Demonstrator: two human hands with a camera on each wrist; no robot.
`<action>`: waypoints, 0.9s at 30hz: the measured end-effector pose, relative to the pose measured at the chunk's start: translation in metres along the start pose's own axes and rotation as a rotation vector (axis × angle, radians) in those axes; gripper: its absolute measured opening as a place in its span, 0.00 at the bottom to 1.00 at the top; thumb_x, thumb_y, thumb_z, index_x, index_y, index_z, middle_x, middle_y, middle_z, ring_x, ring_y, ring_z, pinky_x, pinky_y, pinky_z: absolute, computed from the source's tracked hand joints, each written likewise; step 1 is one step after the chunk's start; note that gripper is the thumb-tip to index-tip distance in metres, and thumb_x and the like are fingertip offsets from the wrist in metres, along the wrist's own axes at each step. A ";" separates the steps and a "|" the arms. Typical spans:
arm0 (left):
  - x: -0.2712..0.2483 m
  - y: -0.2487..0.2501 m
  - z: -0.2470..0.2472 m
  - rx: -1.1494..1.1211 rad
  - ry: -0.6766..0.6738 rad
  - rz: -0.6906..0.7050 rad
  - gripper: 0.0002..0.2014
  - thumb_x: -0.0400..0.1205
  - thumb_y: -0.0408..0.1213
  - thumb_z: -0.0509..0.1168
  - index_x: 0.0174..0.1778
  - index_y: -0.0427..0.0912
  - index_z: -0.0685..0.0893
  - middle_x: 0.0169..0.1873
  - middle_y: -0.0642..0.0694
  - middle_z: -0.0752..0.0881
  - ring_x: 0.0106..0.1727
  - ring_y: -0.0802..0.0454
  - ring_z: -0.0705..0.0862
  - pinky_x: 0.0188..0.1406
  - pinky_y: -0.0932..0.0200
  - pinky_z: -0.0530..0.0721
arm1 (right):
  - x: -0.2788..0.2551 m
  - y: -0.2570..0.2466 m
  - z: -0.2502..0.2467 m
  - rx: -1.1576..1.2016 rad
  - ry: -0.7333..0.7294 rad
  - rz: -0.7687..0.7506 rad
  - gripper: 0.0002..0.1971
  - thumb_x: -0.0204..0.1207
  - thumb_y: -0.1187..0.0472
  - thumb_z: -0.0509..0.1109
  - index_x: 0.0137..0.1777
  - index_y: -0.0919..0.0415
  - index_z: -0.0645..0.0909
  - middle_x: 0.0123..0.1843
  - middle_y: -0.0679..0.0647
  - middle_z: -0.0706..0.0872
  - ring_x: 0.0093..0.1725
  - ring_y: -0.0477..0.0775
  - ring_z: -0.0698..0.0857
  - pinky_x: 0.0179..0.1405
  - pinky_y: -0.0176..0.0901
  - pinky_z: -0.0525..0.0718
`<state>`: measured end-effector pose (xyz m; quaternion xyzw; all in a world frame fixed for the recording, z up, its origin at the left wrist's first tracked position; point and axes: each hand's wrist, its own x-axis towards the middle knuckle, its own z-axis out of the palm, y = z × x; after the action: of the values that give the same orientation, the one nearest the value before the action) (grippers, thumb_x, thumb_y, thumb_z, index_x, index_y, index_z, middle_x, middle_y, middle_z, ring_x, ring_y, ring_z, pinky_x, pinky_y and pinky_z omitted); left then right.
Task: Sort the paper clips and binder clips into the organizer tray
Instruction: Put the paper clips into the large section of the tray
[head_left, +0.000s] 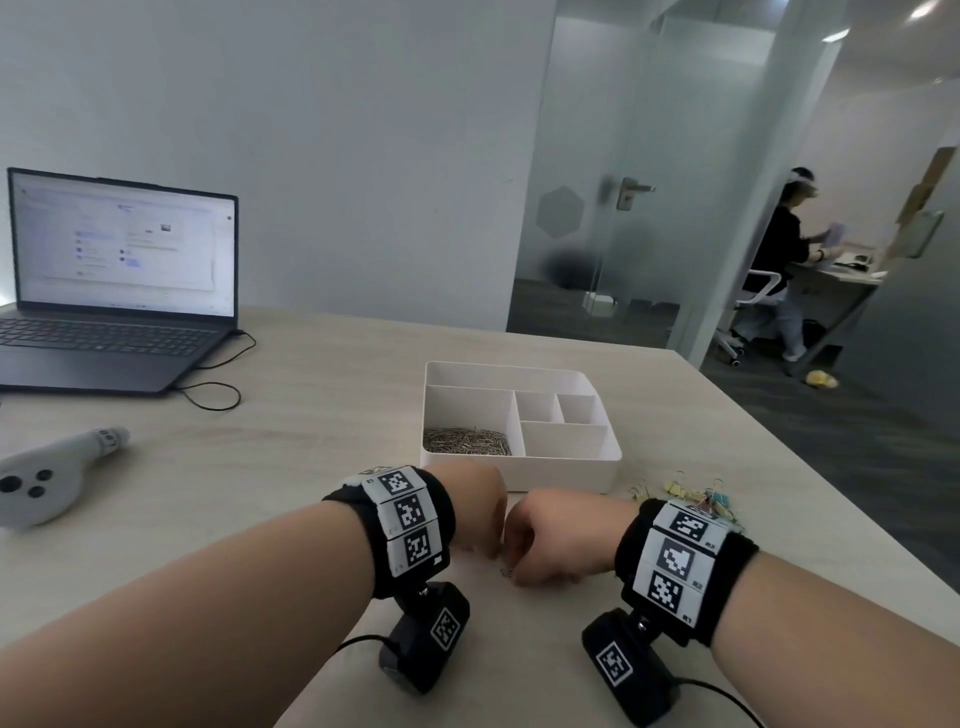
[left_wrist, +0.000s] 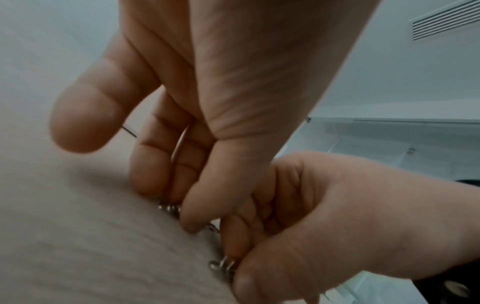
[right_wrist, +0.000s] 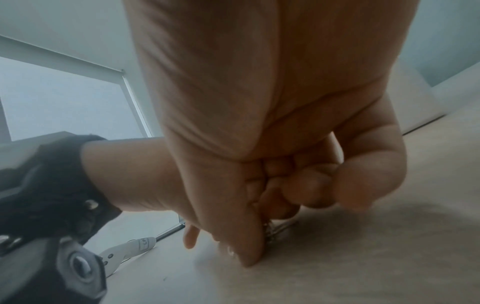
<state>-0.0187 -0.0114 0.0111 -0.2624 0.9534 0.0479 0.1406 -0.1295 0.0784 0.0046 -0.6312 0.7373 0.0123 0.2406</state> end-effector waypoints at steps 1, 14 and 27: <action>0.001 0.000 -0.001 -0.013 -0.011 -0.004 0.11 0.78 0.41 0.71 0.50 0.38 0.92 0.22 0.50 0.78 0.19 0.57 0.75 0.19 0.66 0.72 | 0.000 -0.001 0.000 -0.012 -0.012 0.005 0.07 0.72 0.57 0.75 0.49 0.56 0.89 0.37 0.55 0.90 0.23 0.48 0.80 0.24 0.36 0.77; -0.006 -0.011 0.007 -0.122 -0.062 0.020 0.16 0.77 0.46 0.73 0.54 0.39 0.91 0.33 0.49 0.84 0.23 0.59 0.75 0.22 0.65 0.73 | 0.004 0.008 0.001 0.038 0.094 -0.041 0.02 0.73 0.58 0.72 0.44 0.50 0.85 0.41 0.48 0.88 0.36 0.47 0.83 0.31 0.36 0.77; -0.017 -0.034 0.017 -0.274 0.043 0.099 0.05 0.73 0.45 0.73 0.39 0.52 0.85 0.37 0.55 0.85 0.38 0.53 0.82 0.41 0.60 0.82 | 0.069 0.019 -0.034 0.648 0.711 -0.003 0.03 0.74 0.59 0.79 0.41 0.56 0.90 0.32 0.46 0.86 0.26 0.40 0.78 0.36 0.40 0.78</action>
<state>0.0162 -0.0294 -0.0004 -0.2330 0.9525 0.1786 0.0806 -0.1651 0.0075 0.0030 -0.4899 0.7390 -0.4348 0.1579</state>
